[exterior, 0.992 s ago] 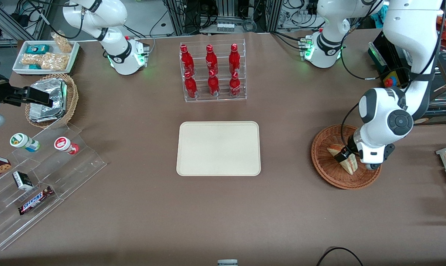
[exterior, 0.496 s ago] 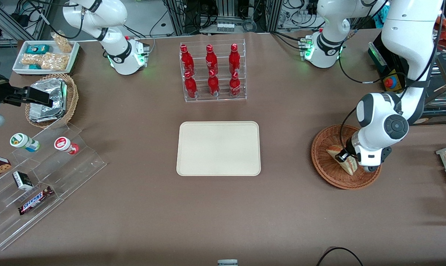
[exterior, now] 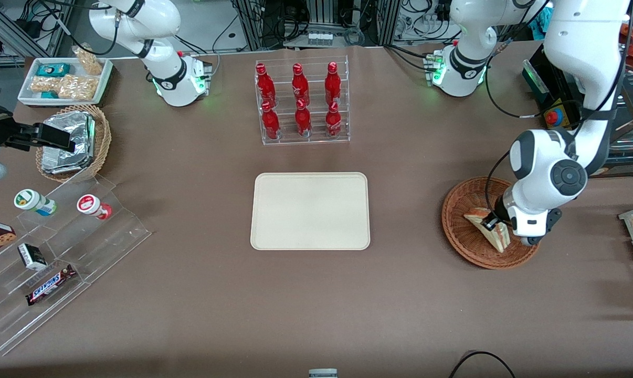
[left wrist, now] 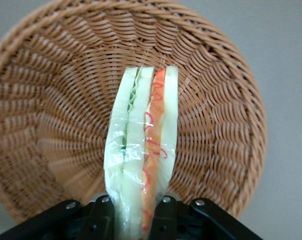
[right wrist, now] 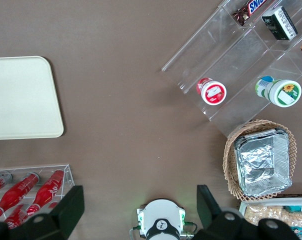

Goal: Place sandwich from basket to tray
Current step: 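Close the left gripper on the wrapped sandwich, then lift the sandwich and carry it with the left gripper over the tray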

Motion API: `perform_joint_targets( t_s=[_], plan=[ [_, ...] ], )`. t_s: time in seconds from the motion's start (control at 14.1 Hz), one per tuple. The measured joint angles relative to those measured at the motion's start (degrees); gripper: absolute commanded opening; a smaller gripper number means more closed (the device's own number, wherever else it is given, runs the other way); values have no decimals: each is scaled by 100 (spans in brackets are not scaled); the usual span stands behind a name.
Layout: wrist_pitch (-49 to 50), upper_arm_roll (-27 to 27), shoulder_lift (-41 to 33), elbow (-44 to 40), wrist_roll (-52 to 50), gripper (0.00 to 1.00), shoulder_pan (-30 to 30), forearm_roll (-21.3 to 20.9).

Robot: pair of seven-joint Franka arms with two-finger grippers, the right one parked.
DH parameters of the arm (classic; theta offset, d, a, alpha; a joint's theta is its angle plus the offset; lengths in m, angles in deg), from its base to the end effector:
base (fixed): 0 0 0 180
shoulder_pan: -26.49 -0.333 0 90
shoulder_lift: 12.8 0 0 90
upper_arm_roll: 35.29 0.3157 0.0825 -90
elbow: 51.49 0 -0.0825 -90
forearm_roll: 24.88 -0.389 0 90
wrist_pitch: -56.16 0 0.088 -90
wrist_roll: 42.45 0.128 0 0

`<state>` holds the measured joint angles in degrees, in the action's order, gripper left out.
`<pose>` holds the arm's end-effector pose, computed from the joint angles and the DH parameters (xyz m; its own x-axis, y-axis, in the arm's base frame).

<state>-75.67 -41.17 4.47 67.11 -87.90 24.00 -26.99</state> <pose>0.5806 -0.0327 0.2552 0.7552 0.6535 -0.0514 0.6519 -0.7570 -0.0455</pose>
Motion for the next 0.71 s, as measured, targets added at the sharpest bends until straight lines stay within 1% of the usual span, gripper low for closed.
perform_joint_targets(
  t_s=[0.14, 0.28, 0.43, 0.57, 0.71],
  plan=[
    [646, -76, -290, -185, 128, 17, 70, -5],
    [1156, -146, -529, -366, 152, 16, 356, -6],
    [1415, -178, -600, -533, 123, 15, 871, -3],
    [1476, -200, -585, -617, -41, 15, 1424, 1],
    [1547, -213, -573, -645, -191, 15, 1832, 8]
  ],
)
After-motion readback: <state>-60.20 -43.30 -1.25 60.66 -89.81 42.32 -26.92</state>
